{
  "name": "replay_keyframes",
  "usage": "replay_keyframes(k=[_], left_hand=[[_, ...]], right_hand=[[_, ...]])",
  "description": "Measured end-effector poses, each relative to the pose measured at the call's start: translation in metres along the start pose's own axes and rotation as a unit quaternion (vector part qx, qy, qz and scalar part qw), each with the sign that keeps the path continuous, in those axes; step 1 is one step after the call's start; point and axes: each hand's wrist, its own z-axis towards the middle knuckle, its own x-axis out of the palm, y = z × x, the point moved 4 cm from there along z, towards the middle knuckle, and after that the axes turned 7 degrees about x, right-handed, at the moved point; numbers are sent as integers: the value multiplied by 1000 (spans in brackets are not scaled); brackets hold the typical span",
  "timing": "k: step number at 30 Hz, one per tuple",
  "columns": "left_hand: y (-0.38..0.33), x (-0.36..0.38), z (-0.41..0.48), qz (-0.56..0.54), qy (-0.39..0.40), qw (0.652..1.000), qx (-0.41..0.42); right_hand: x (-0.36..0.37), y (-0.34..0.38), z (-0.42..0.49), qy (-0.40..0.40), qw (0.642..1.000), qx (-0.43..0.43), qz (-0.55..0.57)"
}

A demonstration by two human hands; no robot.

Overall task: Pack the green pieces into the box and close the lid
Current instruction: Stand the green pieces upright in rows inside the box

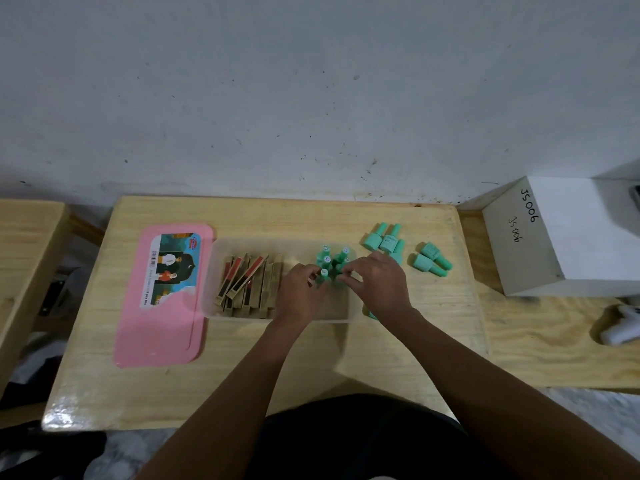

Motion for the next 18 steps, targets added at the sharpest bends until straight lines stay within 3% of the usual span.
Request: replay_keyframes(k=[8,18], left_hand=[[0,4,4,18,3,1000,-10],[-3,5,1,45,-18,999,-17]], right_hand=[[5,-8,-3,84,991,-8,101],[0,-5,-3,-4,999,0,42]])
